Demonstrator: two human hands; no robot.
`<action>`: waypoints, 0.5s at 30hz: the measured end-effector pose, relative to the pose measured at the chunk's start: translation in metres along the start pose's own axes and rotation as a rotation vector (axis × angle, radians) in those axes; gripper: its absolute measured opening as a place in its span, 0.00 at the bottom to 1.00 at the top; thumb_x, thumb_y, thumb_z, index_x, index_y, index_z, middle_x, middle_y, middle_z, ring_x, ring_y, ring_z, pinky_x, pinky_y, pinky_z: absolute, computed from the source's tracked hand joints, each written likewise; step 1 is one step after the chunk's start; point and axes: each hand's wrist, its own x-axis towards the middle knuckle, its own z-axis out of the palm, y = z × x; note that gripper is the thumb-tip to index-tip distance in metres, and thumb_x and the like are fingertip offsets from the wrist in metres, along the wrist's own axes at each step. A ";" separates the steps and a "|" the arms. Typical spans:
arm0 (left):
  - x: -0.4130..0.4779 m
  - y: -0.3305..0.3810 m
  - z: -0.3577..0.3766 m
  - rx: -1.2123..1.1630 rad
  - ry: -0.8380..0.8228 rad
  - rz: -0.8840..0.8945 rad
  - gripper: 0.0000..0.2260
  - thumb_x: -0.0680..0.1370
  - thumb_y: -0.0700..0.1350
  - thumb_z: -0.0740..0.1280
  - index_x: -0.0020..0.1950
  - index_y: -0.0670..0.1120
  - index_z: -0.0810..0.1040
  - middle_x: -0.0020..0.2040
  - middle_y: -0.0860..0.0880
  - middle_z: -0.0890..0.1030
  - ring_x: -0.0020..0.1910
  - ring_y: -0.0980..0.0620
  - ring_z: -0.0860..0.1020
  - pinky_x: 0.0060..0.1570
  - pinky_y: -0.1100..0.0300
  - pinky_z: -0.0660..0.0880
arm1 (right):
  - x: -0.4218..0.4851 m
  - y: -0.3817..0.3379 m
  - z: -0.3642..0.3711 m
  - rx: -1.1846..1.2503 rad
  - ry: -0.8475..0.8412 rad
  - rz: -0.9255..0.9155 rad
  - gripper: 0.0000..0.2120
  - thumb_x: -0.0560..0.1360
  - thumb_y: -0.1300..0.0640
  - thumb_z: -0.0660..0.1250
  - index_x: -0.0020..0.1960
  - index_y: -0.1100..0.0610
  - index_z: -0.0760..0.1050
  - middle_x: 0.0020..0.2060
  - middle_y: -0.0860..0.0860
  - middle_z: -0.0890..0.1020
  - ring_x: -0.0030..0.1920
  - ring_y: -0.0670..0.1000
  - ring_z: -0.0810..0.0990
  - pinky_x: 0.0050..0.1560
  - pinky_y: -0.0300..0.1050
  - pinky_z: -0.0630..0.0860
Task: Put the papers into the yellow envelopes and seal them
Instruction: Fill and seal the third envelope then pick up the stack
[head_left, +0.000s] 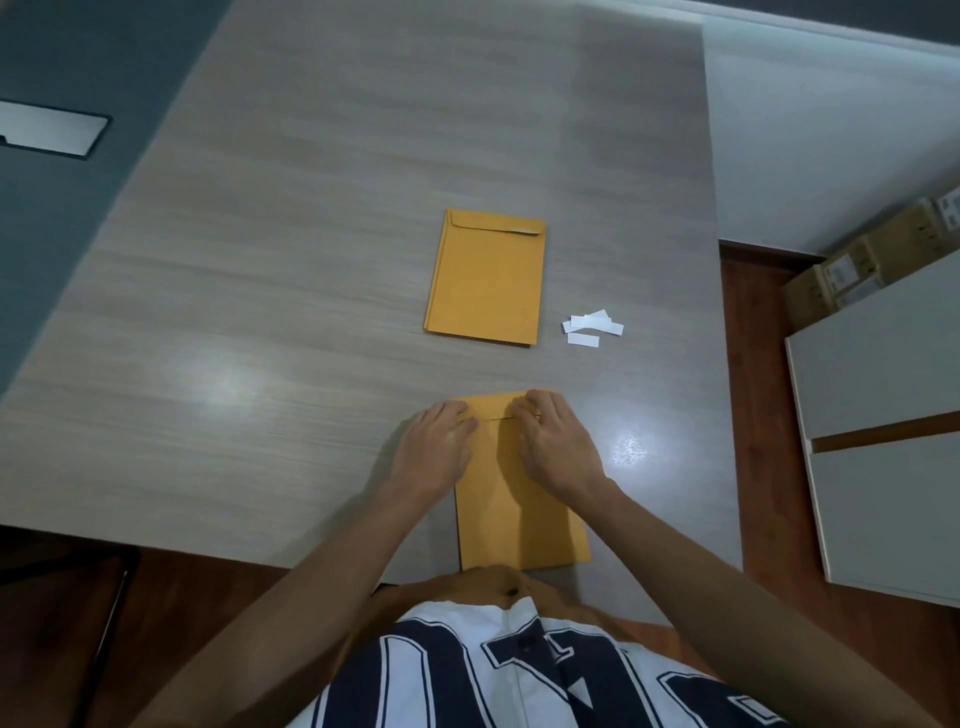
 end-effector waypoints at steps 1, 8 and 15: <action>-0.002 0.000 -0.002 -0.008 -0.002 0.006 0.20 0.67 0.34 0.72 0.59 0.40 0.82 0.59 0.42 0.81 0.59 0.42 0.79 0.57 0.48 0.76 | 0.002 -0.006 0.001 0.001 -0.028 -0.022 0.23 0.73 0.65 0.67 0.68 0.63 0.73 0.65 0.59 0.74 0.66 0.59 0.73 0.65 0.52 0.74; -0.009 -0.004 -0.006 0.114 -0.127 0.075 0.23 0.80 0.37 0.59 0.75 0.37 0.64 0.74 0.41 0.68 0.75 0.44 0.65 0.75 0.52 0.60 | 0.004 -0.020 0.009 -0.103 -0.366 -0.106 0.30 0.83 0.62 0.47 0.79 0.53 0.35 0.79 0.50 0.38 0.78 0.55 0.35 0.78 0.54 0.39; -0.010 -0.006 0.005 0.255 -0.160 0.061 0.24 0.82 0.41 0.51 0.78 0.37 0.56 0.78 0.40 0.60 0.78 0.44 0.59 0.76 0.53 0.56 | -0.009 0.021 0.003 -0.145 -0.379 -0.066 0.31 0.82 0.62 0.46 0.79 0.51 0.34 0.79 0.50 0.40 0.79 0.50 0.39 0.78 0.53 0.38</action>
